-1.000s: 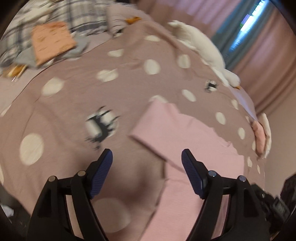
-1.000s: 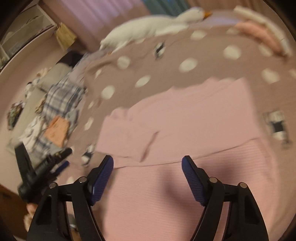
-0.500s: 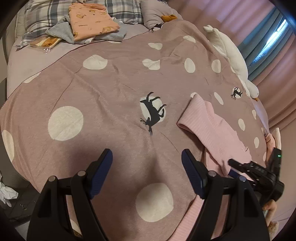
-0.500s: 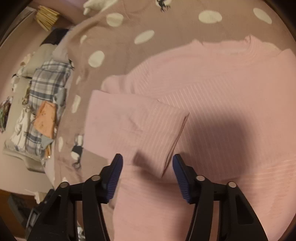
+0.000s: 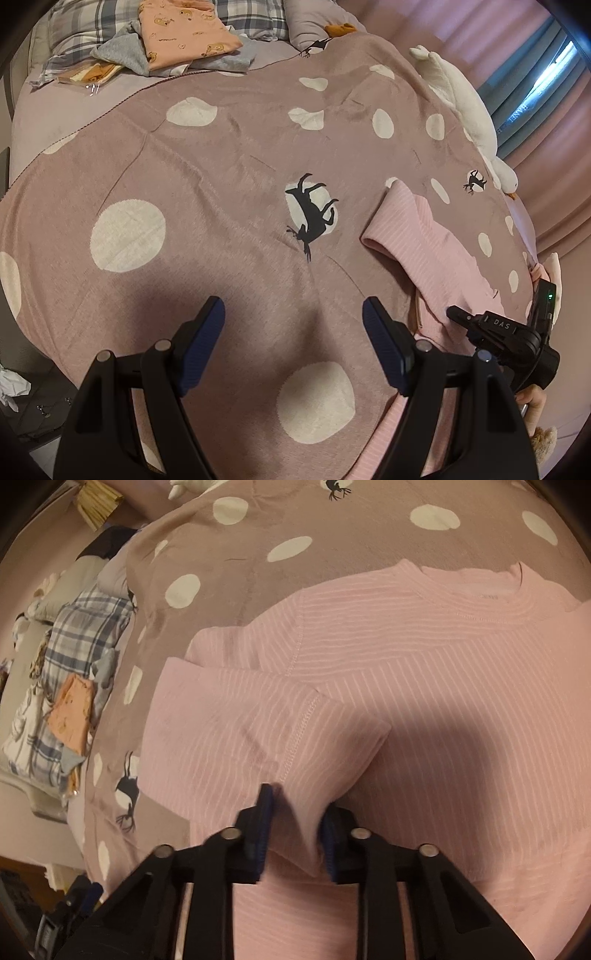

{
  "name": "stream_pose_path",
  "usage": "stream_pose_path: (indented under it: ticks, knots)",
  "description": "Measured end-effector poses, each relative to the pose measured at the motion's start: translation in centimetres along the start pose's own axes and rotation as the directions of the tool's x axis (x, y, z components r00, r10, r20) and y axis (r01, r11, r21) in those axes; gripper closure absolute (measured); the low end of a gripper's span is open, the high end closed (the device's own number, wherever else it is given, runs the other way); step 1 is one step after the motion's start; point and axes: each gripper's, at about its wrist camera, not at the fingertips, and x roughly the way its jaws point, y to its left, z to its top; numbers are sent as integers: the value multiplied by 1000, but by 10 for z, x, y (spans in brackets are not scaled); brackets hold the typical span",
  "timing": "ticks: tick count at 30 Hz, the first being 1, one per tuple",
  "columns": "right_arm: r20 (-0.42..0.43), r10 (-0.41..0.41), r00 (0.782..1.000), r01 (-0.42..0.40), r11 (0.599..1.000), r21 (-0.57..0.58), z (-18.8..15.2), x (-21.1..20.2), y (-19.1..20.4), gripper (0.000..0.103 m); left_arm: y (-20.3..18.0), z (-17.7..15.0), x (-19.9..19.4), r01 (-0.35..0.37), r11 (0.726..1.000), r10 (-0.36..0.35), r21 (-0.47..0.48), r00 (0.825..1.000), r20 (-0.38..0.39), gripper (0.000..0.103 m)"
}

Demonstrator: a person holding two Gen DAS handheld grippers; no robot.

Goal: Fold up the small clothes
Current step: 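Lift the gripped side edge with the right gripper and fold it across the shirt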

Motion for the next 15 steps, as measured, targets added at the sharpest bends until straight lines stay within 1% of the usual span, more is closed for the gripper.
stream_pose_path:
  ticks: [1,3,6,11,15]
  knots:
    - [4,-5,1000,5,1000,-8,1,-2,0,94,0,0,0,1,1000,-1,-3,1000,0,26]
    - [15,-4,1000,5,1000,-25,2,-6,5,94,1,0,1,5,1000,-5,-7,1000,2,26]
    - [62,-11,998,16,997,-81,5,-20,18,95,1,0,2,-1,1000,1,-8,1000,1,26]
    - [129,25,991,-3,985,-173,11,-54,44,95,-3,0,3,6,1000,-6,0,1000,1,26]
    - [188,63,980,-23,978,-209,19,-84,60,95,-8,-1,4,5,1000,-5,15,1000,-2,26]
